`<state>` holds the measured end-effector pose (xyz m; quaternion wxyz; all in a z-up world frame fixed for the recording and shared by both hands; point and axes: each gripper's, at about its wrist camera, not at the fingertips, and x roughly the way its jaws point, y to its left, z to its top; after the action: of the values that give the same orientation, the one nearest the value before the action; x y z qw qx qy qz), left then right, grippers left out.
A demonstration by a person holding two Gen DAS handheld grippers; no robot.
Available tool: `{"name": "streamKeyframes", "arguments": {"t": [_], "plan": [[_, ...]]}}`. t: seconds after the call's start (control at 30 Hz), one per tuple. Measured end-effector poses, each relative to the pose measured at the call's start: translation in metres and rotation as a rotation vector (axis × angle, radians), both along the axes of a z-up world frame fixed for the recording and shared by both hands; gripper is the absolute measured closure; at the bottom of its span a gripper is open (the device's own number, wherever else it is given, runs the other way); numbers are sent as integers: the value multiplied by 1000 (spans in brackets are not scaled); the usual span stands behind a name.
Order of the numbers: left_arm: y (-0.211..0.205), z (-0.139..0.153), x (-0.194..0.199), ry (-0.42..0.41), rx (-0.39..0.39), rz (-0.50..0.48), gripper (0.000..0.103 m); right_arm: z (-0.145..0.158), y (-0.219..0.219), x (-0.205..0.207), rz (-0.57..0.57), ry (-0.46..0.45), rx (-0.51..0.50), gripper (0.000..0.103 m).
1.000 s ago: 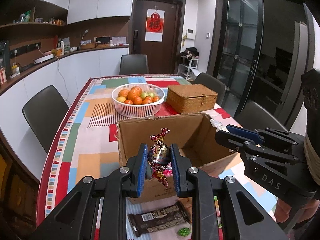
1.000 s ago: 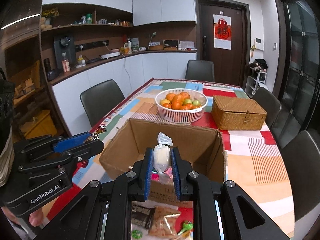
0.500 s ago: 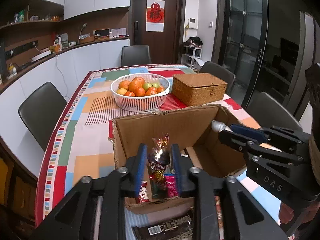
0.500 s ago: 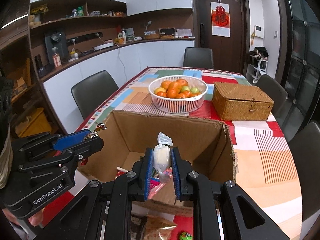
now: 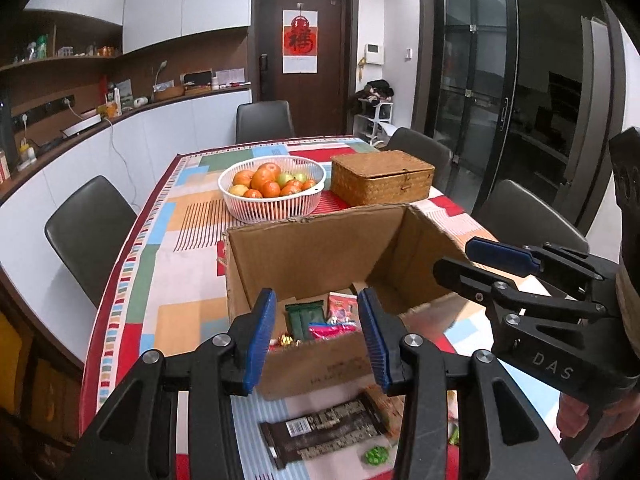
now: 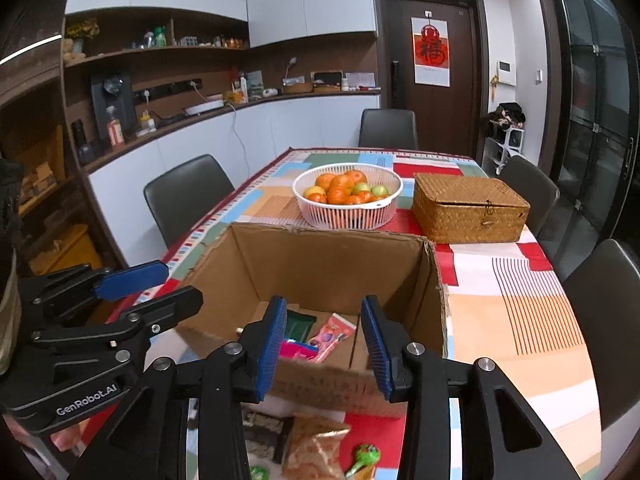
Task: Organize snacks
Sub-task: 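Move both open tools back to the snacks on the table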
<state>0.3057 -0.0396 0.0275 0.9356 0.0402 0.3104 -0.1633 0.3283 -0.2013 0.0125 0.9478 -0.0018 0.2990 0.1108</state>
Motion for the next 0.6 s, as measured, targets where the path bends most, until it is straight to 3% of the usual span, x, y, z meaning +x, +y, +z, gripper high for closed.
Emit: {"name": "streamKeyframes", "arguments": {"t": [0.27, 0.6], "plan": [[2, 9, -46, -27, -27, -24, 61, 9, 0, -47, 16, -27, 3, 63], [4, -3, -97, -9, -22, -41, 57, 1, -3, -96, 24, -7, 9, 63]]}}
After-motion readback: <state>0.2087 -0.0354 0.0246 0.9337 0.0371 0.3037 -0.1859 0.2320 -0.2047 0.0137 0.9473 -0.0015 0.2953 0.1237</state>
